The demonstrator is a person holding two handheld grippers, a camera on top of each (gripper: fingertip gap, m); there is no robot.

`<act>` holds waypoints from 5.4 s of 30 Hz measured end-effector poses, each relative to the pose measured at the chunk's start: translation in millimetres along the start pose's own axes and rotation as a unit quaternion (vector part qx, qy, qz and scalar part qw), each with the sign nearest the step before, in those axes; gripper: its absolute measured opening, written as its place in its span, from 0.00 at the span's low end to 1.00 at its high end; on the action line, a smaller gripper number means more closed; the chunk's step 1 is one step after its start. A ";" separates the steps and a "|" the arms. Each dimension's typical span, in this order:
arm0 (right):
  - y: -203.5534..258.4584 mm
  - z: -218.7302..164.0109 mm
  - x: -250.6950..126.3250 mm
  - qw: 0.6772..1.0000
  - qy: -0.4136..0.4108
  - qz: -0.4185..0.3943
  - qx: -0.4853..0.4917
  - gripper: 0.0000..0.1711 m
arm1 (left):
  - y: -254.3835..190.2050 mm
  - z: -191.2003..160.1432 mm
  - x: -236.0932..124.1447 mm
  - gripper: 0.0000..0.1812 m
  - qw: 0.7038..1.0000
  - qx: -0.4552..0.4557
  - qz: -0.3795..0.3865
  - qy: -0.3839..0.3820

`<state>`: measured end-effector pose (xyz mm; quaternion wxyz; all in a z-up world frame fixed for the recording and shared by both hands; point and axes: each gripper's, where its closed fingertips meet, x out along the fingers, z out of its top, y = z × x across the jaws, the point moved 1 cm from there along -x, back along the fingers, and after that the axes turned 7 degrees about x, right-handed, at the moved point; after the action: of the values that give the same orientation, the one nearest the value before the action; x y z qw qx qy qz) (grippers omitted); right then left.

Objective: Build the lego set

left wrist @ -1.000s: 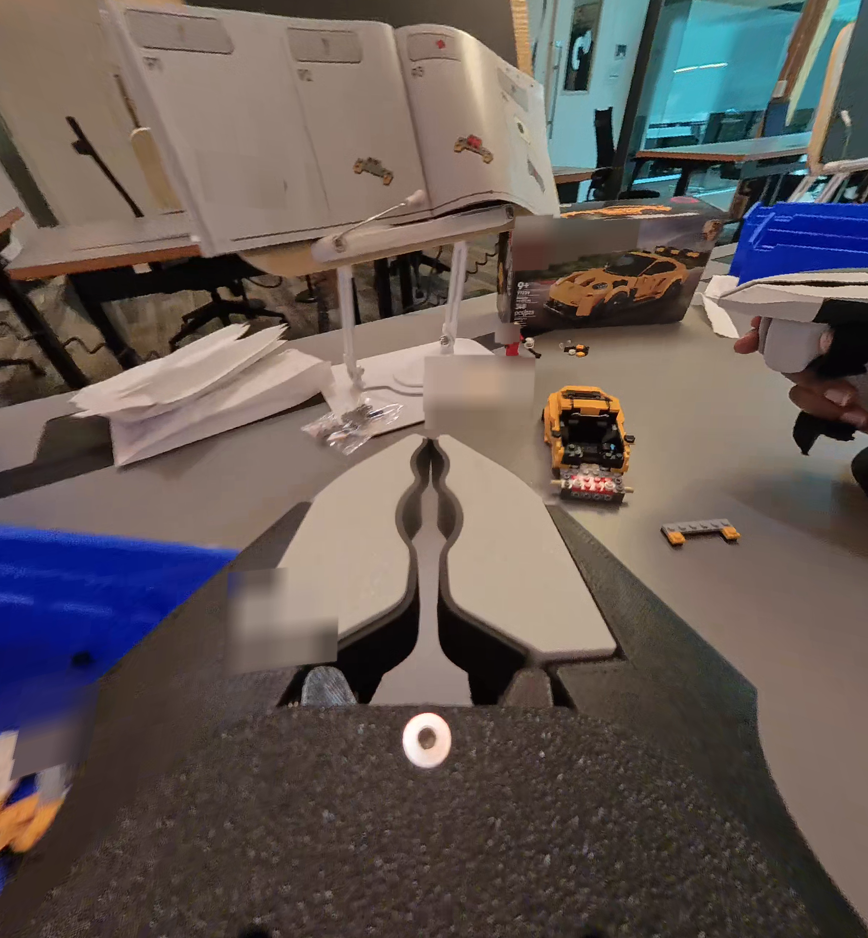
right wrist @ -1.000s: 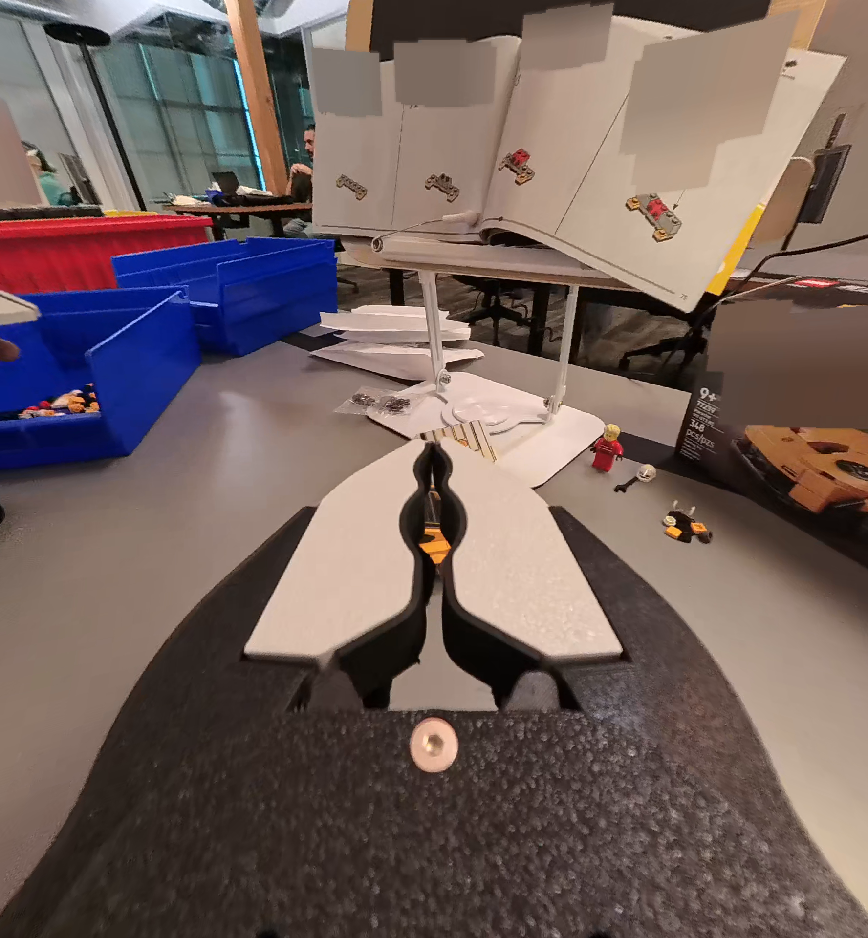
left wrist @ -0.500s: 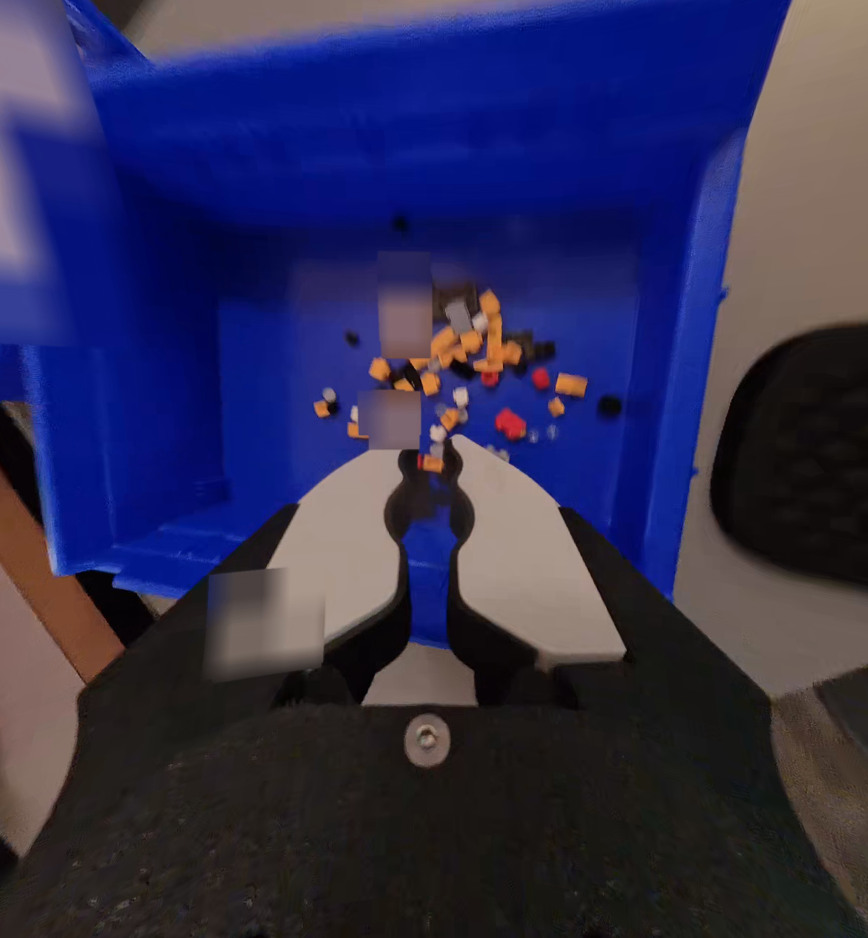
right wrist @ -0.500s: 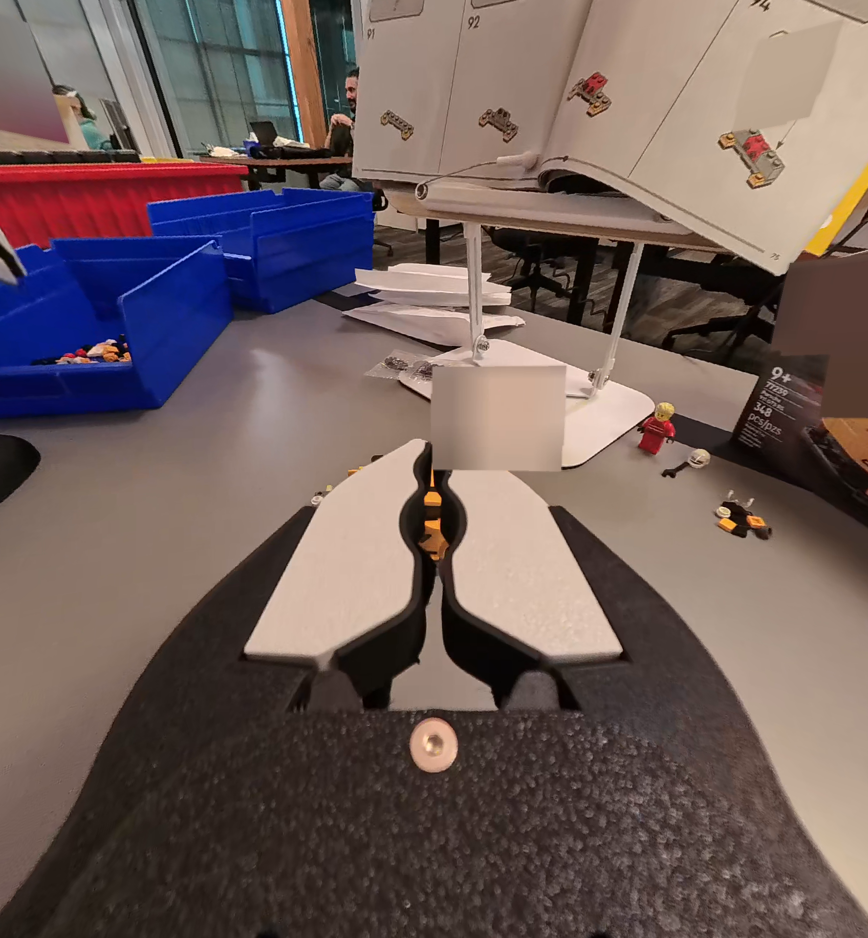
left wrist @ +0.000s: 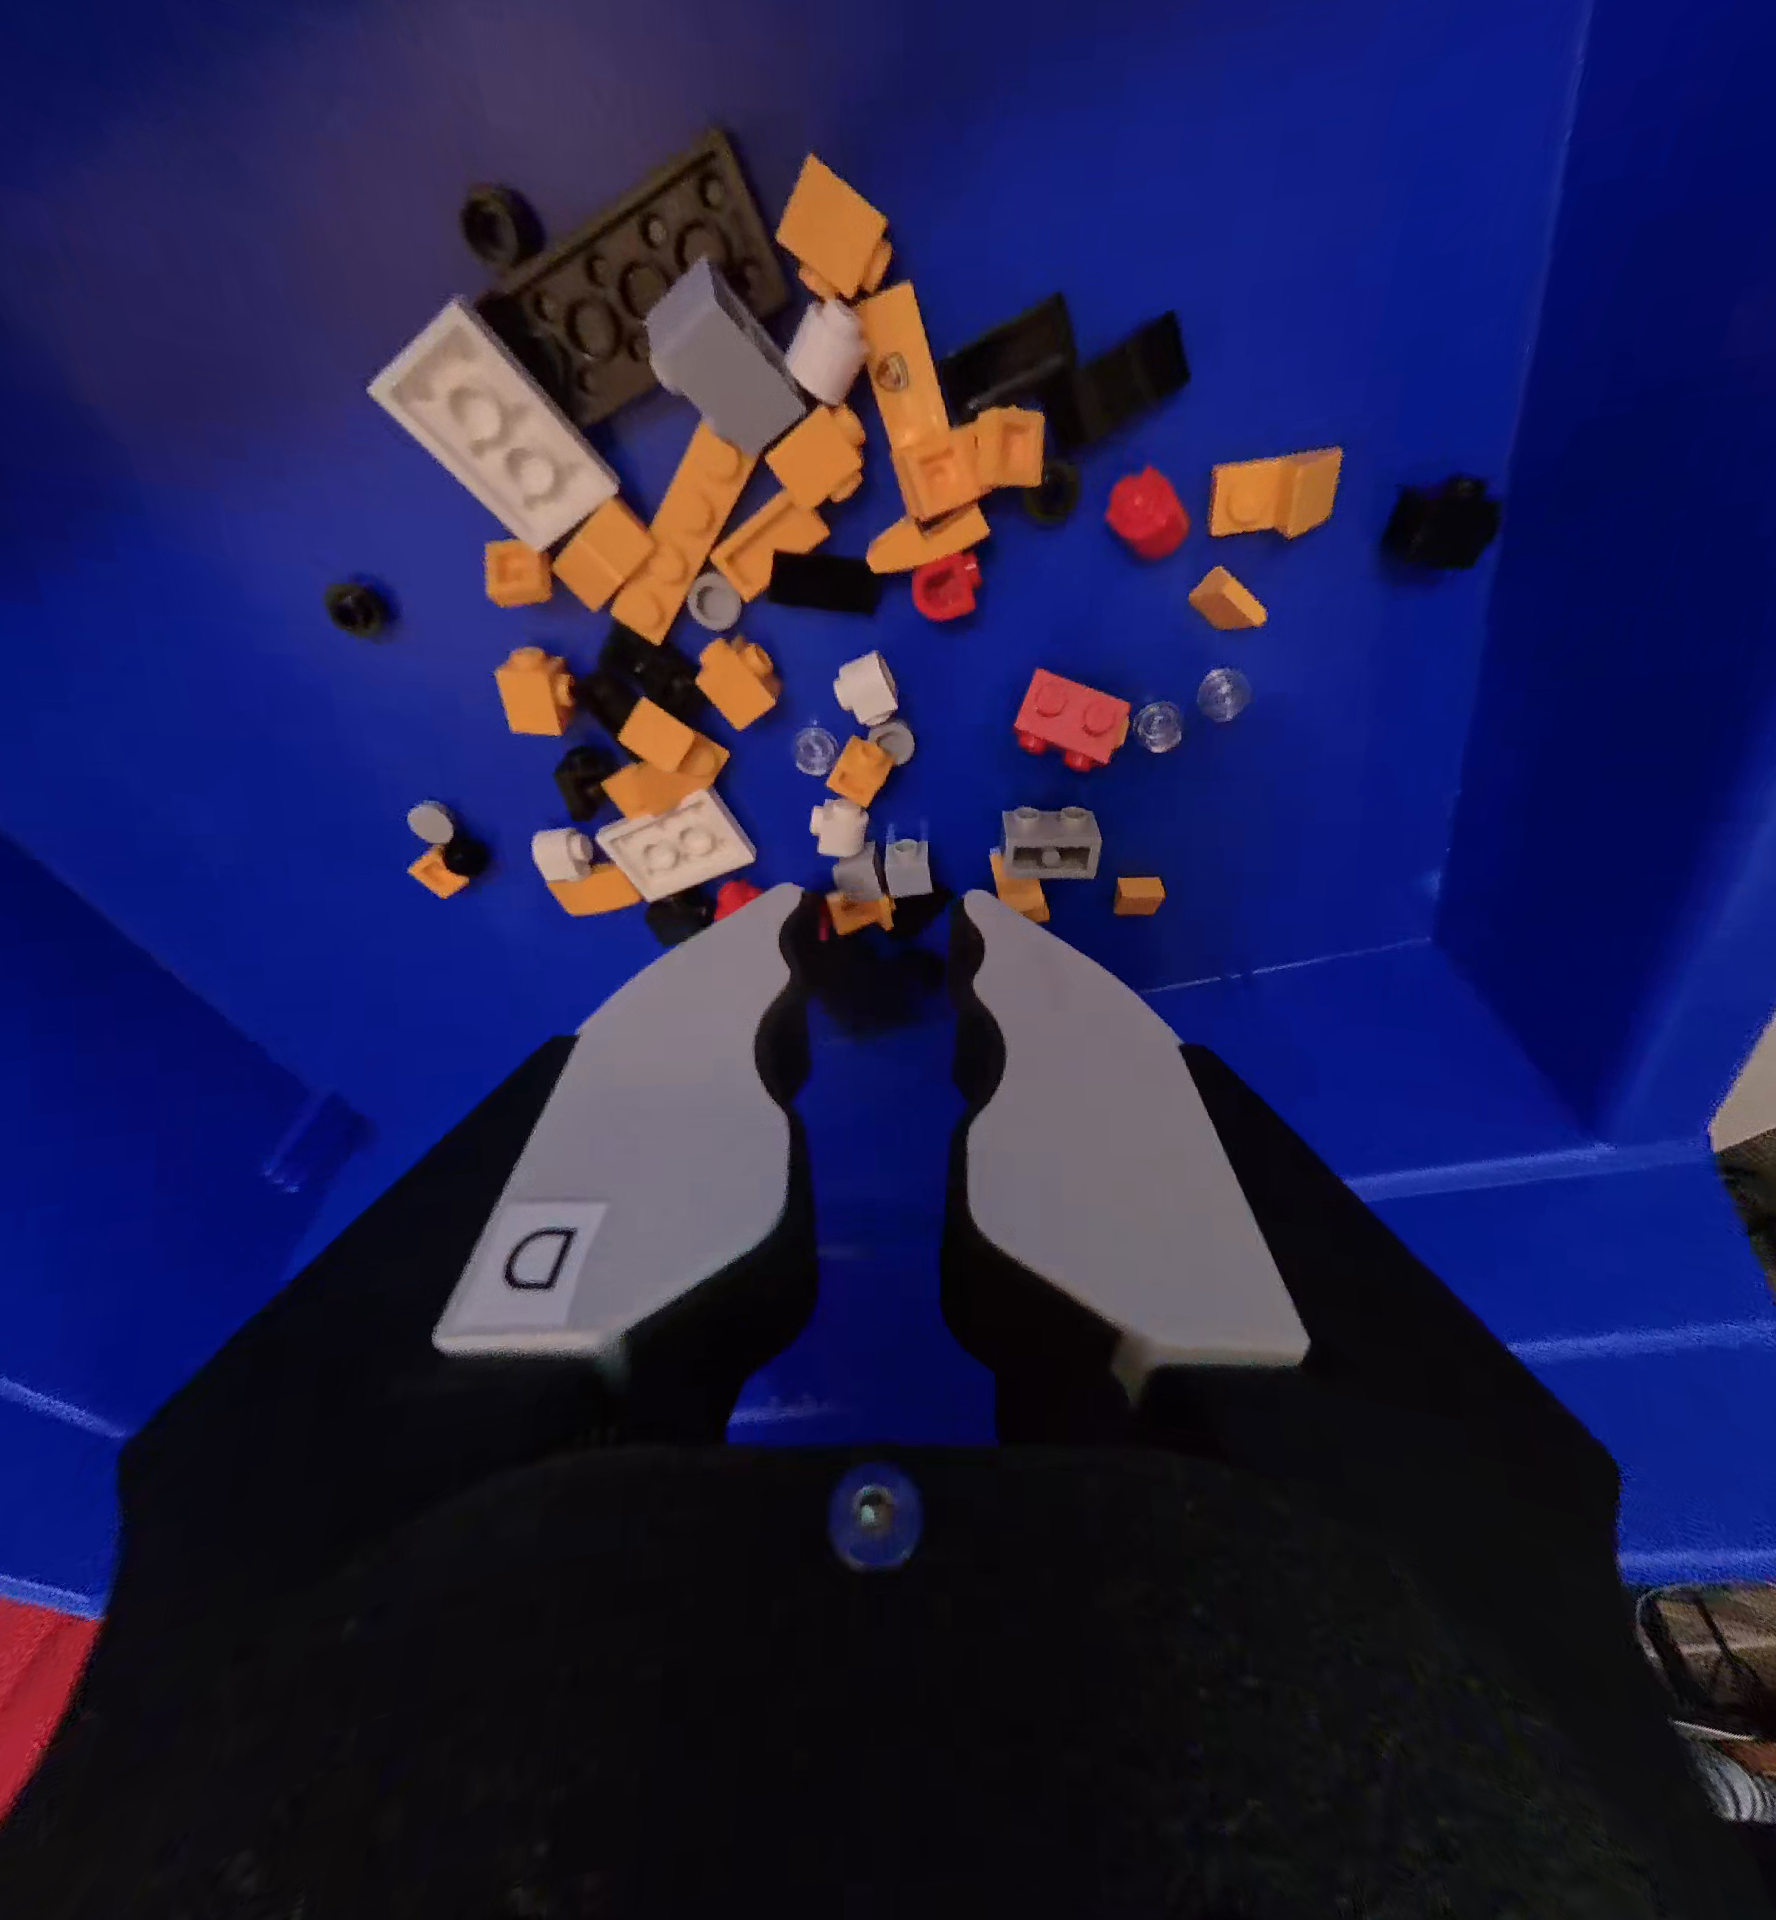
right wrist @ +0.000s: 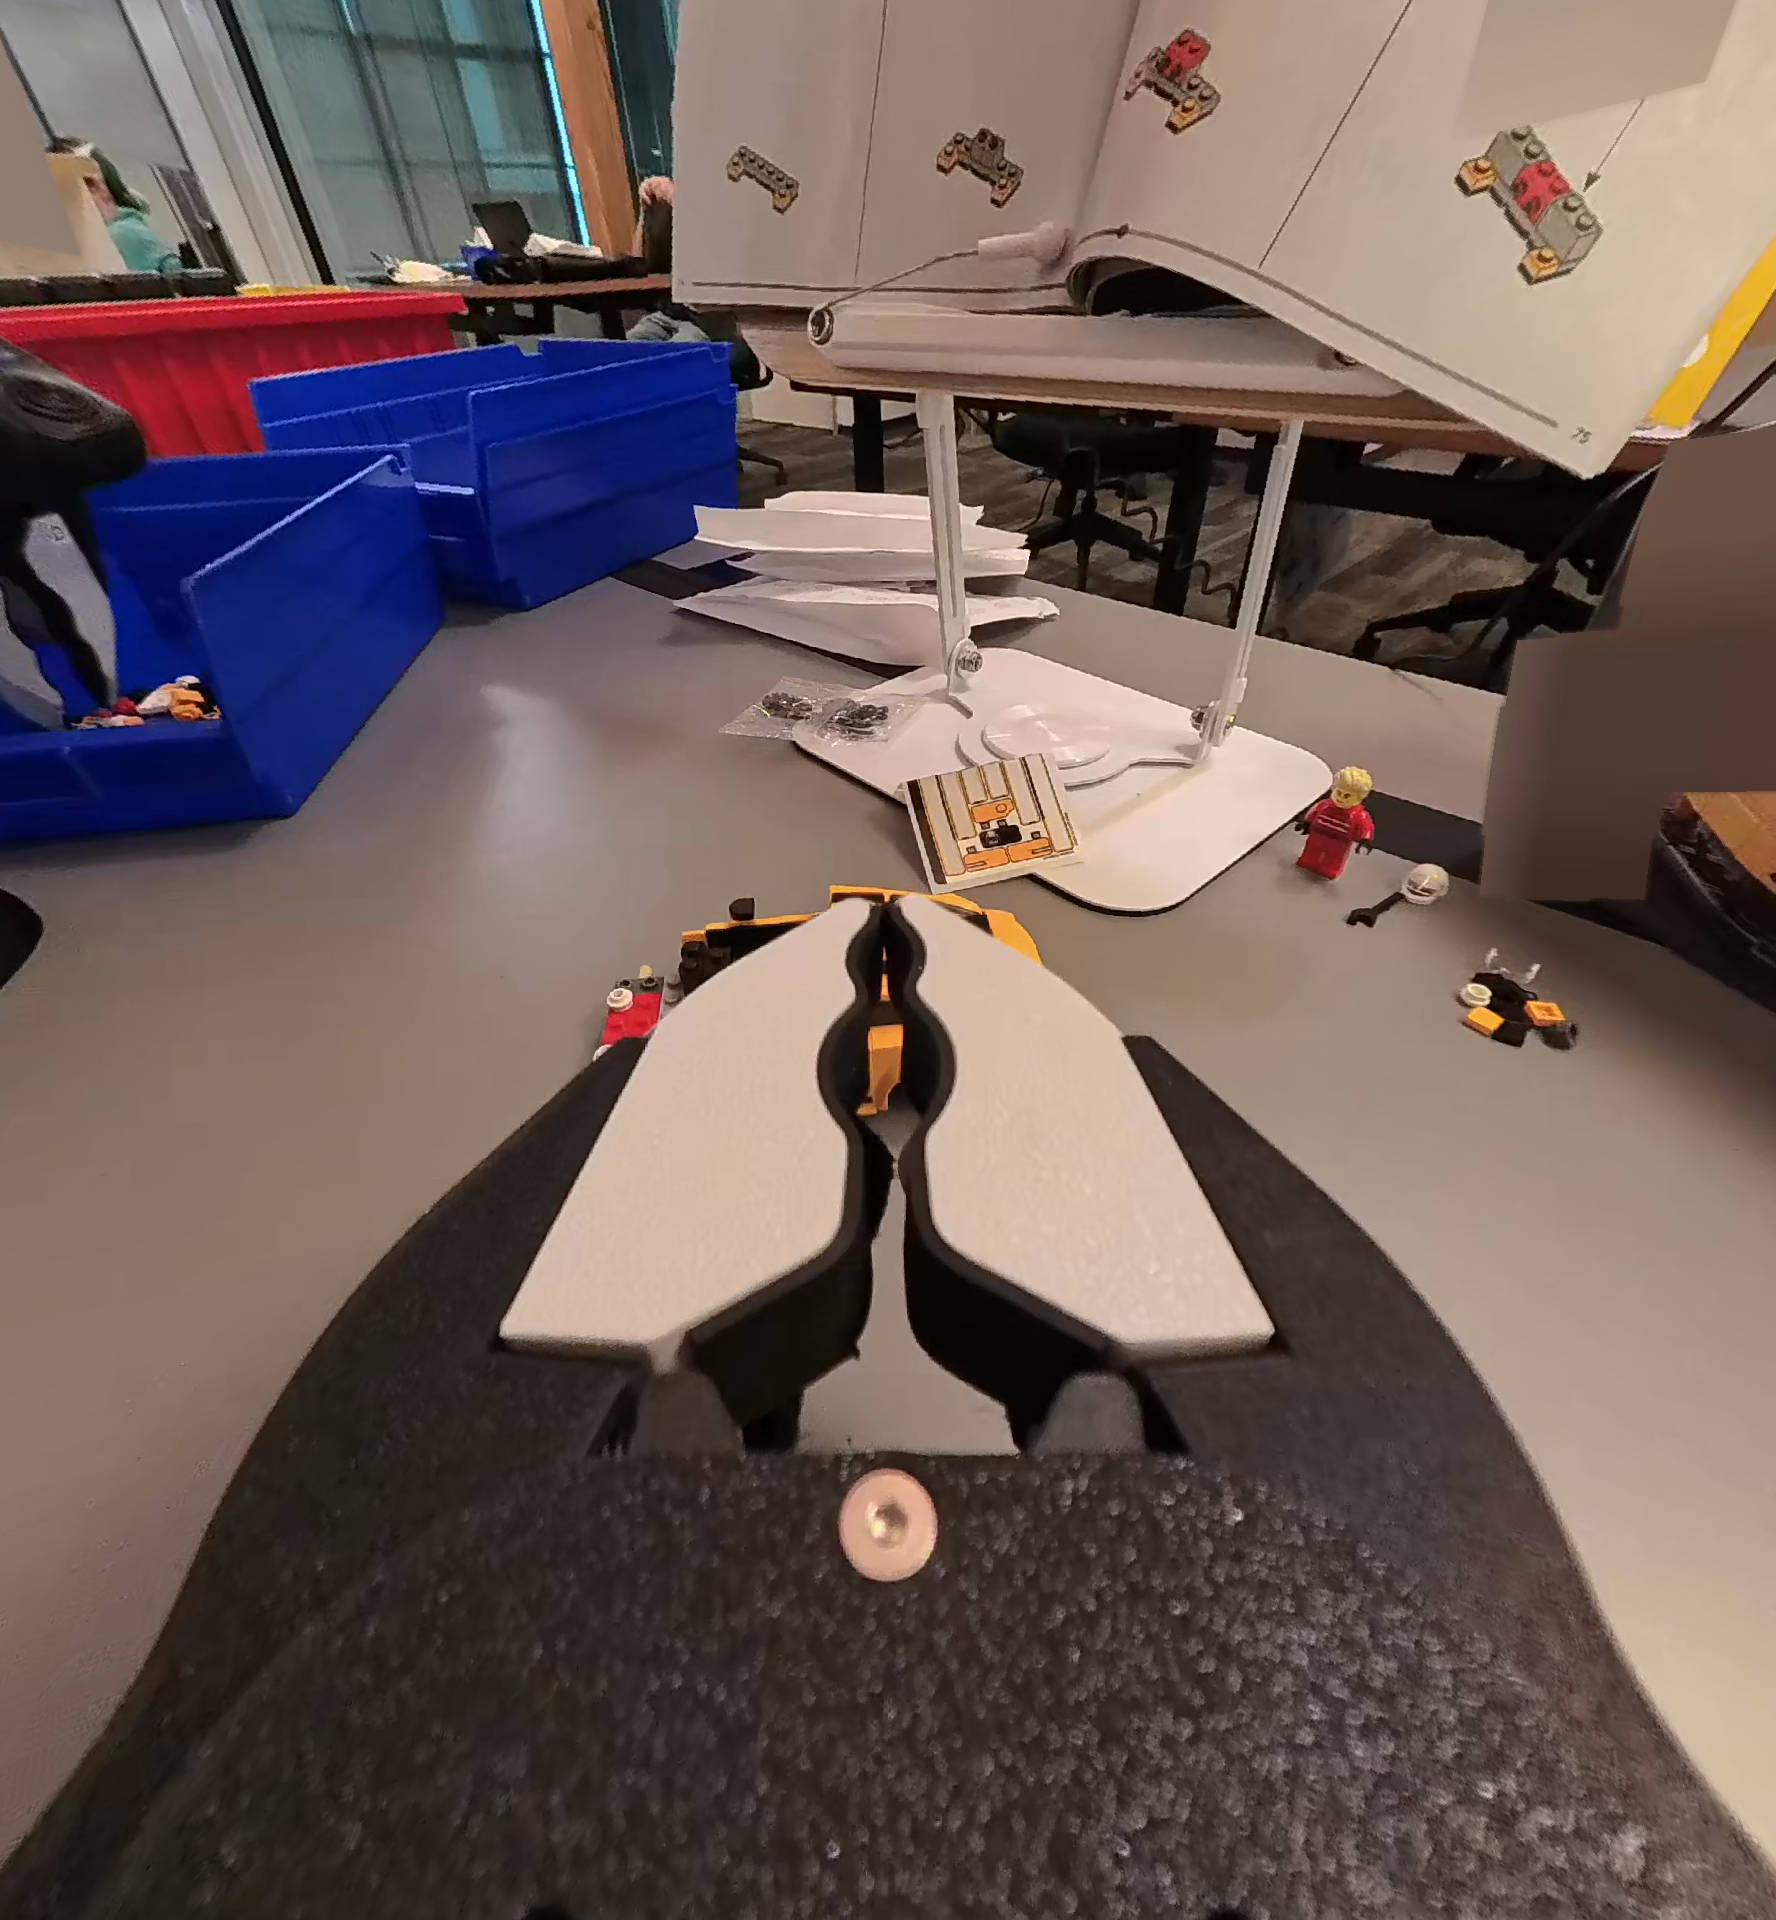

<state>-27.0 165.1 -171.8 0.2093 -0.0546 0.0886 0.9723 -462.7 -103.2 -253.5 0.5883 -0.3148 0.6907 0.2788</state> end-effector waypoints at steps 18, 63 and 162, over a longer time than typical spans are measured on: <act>3.0 1.6 -1.0 1.000 -0.003 0.013 0.003 0.00 | -11.3 67.6 -78.9 0.09 0.959 0.044 0.124 -0.249; 59.4 -58.6 0.9 0.970 0.170 0.139 -0.106 0.01 | -201.7 341.2 -53.9 0.20 0.868 0.146 -0.010 -0.475; 159.1 -42.1 14.6 0.825 0.050 0.080 -0.557 0.03 | -190.1 304.8 -109.9 0.05 0.769 0.136 -0.216 -0.585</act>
<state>-103.6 20.1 -191.3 0.0601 -0.2034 -0.4539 0.8654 -111.4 16.0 -194.1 0.9602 -0.1484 0.1568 0.1774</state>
